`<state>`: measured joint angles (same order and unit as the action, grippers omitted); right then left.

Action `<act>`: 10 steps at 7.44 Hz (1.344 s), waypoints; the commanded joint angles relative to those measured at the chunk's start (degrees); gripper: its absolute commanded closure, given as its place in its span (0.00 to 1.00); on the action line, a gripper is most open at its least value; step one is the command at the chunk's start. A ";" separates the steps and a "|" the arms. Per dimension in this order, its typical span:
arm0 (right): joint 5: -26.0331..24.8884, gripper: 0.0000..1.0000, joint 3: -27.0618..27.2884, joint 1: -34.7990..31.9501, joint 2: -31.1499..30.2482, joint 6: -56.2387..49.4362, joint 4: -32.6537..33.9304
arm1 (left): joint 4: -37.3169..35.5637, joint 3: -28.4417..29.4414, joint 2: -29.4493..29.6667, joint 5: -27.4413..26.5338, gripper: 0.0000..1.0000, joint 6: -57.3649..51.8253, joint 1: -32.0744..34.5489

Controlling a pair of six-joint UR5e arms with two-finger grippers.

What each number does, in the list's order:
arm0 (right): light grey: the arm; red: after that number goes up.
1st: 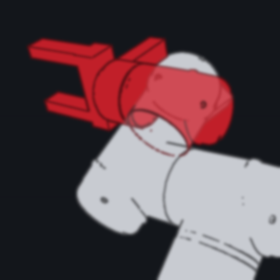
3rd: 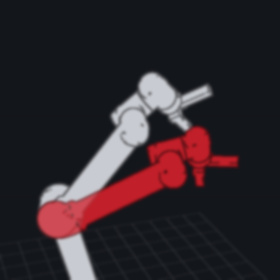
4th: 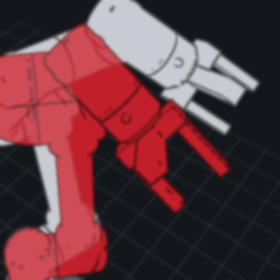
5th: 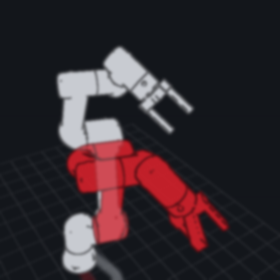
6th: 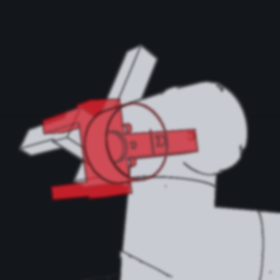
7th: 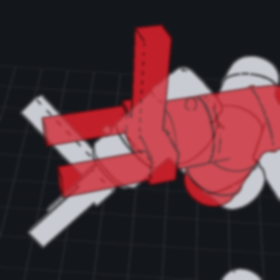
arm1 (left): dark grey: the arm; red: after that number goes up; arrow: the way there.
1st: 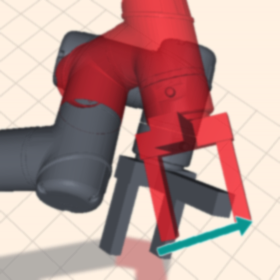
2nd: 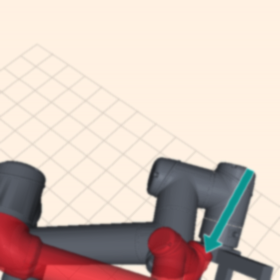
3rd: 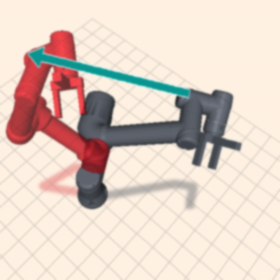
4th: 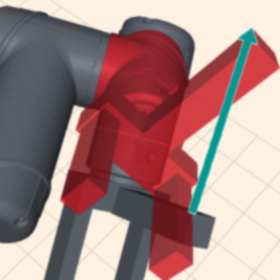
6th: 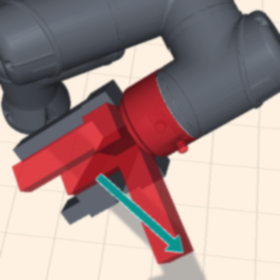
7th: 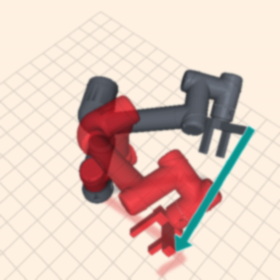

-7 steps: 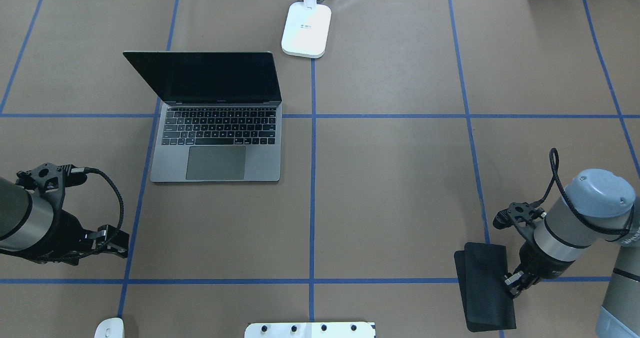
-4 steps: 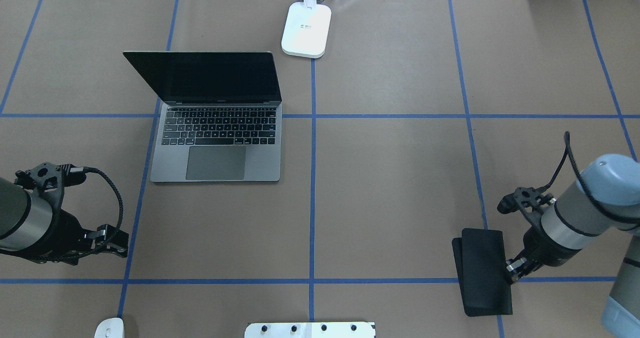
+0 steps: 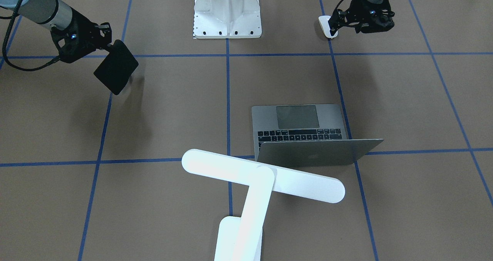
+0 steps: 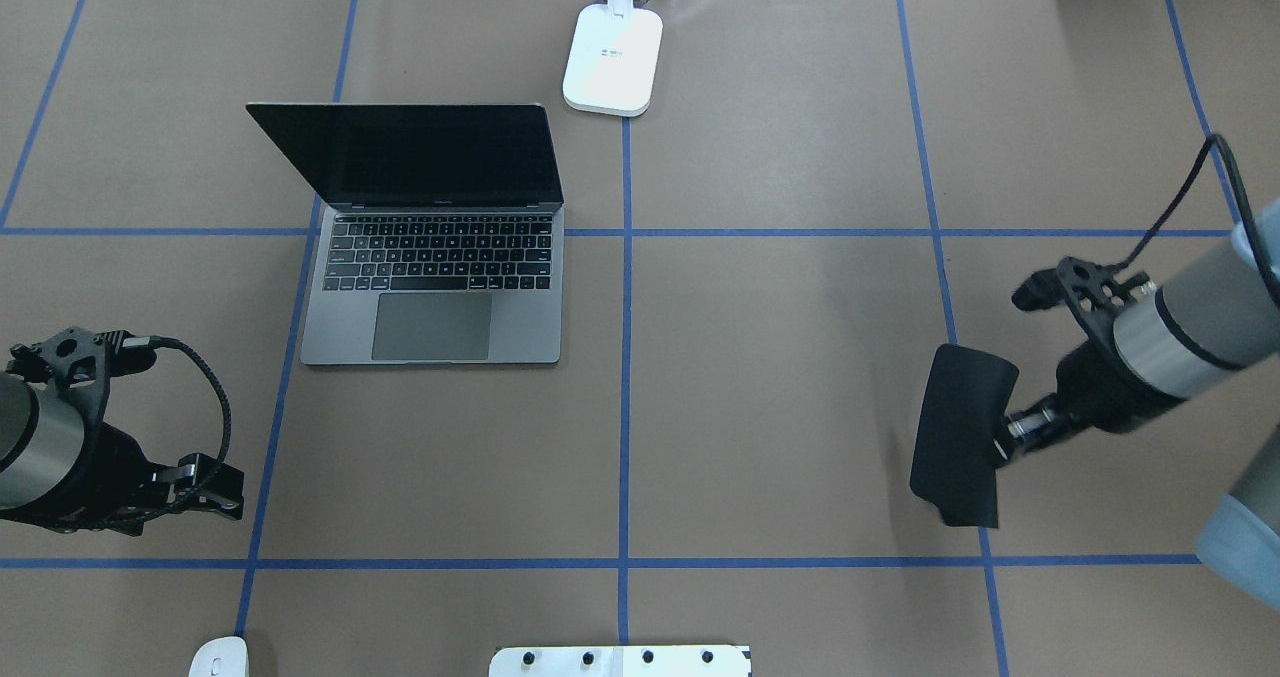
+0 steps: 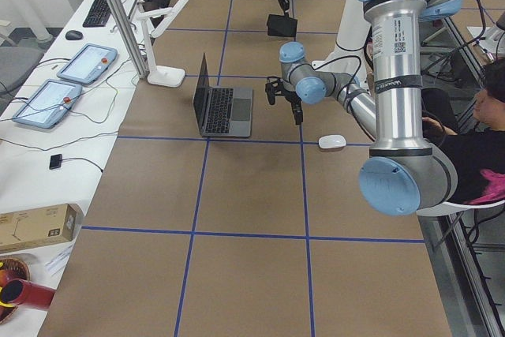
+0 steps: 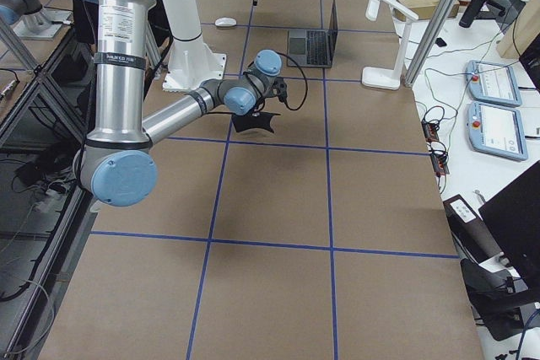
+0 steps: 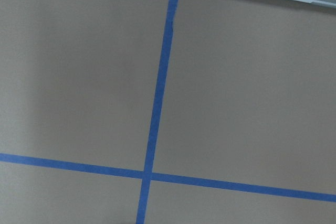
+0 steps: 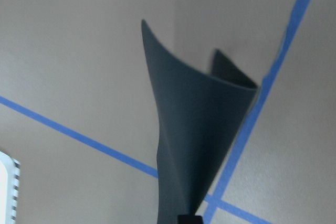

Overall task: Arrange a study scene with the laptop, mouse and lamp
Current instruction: 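Carry the mouse pad with the right gripper beside the laptop and release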

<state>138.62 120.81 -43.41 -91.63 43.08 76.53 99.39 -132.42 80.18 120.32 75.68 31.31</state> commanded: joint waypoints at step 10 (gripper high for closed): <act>-0.90 0.88 -40.74 -5.82 61.66 -16.45 43.35 | 5.29 -0.20 -8.29 0.53 0.05 7.20 1.12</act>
<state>137.79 81.84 -50.26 -31.07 27.09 119.70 104.57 -132.85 71.86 120.82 82.87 32.40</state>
